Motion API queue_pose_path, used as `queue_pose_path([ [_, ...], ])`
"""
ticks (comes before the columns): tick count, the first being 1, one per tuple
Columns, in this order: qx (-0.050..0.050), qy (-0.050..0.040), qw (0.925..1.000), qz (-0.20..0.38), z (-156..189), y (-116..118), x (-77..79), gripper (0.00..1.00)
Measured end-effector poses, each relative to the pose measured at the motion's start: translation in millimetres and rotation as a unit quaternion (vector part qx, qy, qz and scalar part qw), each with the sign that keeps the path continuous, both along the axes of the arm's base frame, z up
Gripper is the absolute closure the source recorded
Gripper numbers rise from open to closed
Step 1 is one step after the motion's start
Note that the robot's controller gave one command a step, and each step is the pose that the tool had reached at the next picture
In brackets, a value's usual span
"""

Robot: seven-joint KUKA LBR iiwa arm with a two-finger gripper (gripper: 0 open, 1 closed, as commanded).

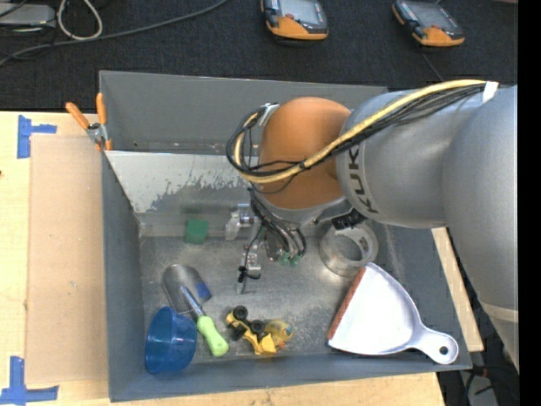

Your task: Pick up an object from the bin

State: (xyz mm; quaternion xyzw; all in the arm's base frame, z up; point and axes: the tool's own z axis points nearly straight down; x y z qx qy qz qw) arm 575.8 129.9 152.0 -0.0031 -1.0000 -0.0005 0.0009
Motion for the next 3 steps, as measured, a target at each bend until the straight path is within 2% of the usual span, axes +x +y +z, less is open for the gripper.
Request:
queue_pose_path([
  [2, 0.0, 0.0002, 1.0, -0.002, -0.3, 0.0, -0.7, 0.0],
  [3, 0.0, 0.0002, 0.9977, 0.068, 30.8, -2.3, 9.9, 0.0],
])
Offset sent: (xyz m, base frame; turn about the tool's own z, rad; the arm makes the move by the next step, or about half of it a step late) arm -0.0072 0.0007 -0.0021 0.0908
